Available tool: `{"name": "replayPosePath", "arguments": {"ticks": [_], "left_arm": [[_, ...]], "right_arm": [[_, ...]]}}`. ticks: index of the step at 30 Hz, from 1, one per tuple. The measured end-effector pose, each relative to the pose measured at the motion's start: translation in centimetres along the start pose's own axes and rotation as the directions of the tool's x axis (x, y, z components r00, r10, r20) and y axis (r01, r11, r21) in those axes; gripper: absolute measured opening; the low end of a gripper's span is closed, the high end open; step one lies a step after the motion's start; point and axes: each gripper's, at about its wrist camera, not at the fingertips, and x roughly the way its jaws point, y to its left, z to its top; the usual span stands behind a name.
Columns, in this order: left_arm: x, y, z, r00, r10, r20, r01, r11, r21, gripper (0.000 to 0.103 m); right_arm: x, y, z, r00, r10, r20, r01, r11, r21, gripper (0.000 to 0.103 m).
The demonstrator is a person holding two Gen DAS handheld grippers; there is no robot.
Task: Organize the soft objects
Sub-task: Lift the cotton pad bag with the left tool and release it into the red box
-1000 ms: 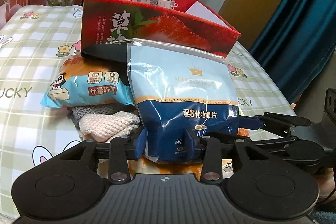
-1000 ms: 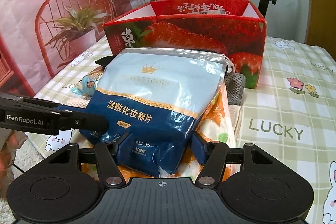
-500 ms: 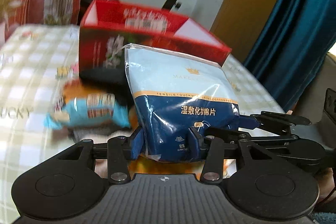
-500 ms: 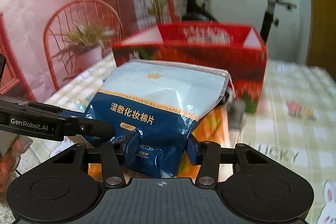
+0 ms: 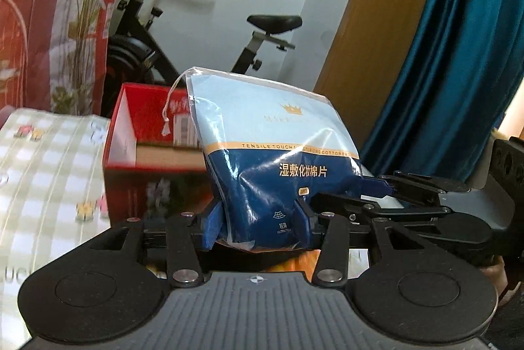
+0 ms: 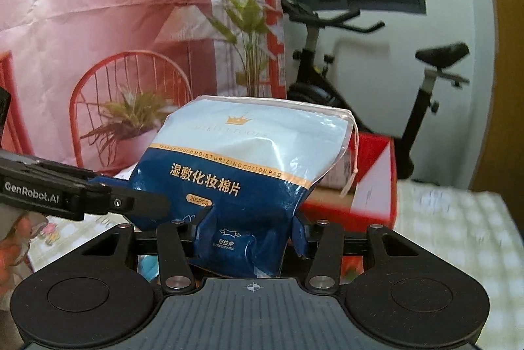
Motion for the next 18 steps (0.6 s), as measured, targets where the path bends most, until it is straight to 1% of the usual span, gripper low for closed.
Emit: {"name": "replayPosePath", "arguments": {"ticks": [3, 7, 9, 12, 18], "left_arm": [[1.7, 0.4, 1.6, 1.000, 0.006, 0.006, -0.006, 1.000, 0.013, 0.048], [4.8, 1.2, 4.1, 1.000, 0.000, -0.020, 0.000, 0.999, -0.032, 0.048], [6.0, 1.9, 4.8, 0.999, -0.004, -0.036, 0.002, 0.999, -0.043, 0.048], [8.4, 2.8, 5.4, 0.996, 0.003, -0.086, -0.008, 0.998, -0.060, 0.048], [12.0, 4.0, 6.1, 0.984, 0.029, -0.176, -0.049, 0.992, -0.113, 0.050]], "right_arm": [[1.4, -1.0, 1.8, 1.000, -0.013, 0.012, 0.013, 0.999, -0.046, 0.045], [4.0, -2.6, 3.7, 1.000, -0.025, 0.009, 0.025, 0.997, -0.077, 0.045], [5.5, -3.9, 4.4, 1.000, -0.029, 0.001, 0.029, 0.997, -0.067, 0.045], [7.6, -5.8, 4.8, 1.000, -0.024, -0.020, 0.023, 0.999, -0.033, 0.045], [11.5, -8.2, 4.5, 0.994, -0.018, -0.104, 0.018, 1.000, 0.001, 0.045]]}}
